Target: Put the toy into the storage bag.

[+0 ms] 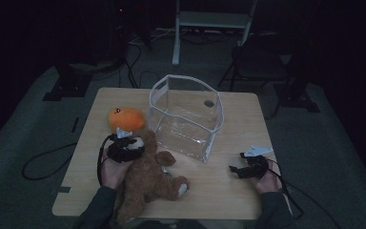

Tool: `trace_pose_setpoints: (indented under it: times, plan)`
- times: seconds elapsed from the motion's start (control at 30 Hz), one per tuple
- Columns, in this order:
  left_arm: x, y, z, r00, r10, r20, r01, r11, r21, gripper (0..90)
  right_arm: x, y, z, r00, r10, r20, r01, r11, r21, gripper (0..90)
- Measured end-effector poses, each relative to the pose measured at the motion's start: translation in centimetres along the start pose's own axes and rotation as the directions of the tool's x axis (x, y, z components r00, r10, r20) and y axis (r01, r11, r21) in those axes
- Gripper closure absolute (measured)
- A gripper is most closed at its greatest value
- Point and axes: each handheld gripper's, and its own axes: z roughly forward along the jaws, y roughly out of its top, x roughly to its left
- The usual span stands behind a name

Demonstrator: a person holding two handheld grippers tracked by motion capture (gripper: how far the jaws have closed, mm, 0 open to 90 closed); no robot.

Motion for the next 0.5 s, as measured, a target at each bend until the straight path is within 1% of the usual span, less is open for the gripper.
trace_pose_setpoints:
  times: [0.1, 0.17, 0.23, 0.27, 0.33, 0.37, 0.5]
  plan:
    - [0.3, -0.2, -0.8, 0.9993, -0.014, 0.034, 0.015, 0.9993, -0.035, 41.0, 0.0, 0.0, 0.0, 1.0000, -0.001, 0.000, 0.001, 1.000, -0.001, 18.6]
    - [0.3, -0.3, -1.5, 0.9986, 0.004, 0.053, 0.000, 0.9973, -0.073, 41.0, 0.0, 0.0, 0.0, 1.0000, -0.001, 0.000, 0.001, 1.000, -0.001, 18.6]
    - [0.2, -0.2, -2.2, 0.9982, 0.009, 0.059, -0.004, 0.9950, -0.100, 41.0, 0.0, 0.0, 0.0, 1.0000, -0.001, 0.000, 0.001, 1.000, -0.001, 18.6]
    - [0.2, -0.1, -2.5, 0.9980, 0.020, 0.060, -0.013, 0.9928, -0.119, 41.0, 0.0, 0.0, 0.0, 1.0000, -0.001, 0.000, 0.001, 1.000, -0.001, 18.6]
    - [0.1, 0.0, -3.2, 0.9980, 0.021, 0.059, -0.012, 0.9888, -0.149, 40.9, 0.0, 0.0, 0.0, 1.0000, -0.001, 0.000, 0.001, 1.000, -0.001, 18.6]
    - [0.1, 0.0, -3.5, 0.9981, 0.026, 0.057, -0.016, 0.9855, -0.169, 41.0, 0.0, 0.0, 0.0, 1.0000, -0.001, 0.000, 0.001, 1.000, -0.001, 18.6]
    - [0.0, 0.1, -4.4, 0.9983, 0.041, 0.042, -0.030, 0.9741, -0.224, 41.5, 0.0, 0.0, 0.0, 1.0000, -0.001, 0.000, 0.001, 1.000, 0.000, 18.6]
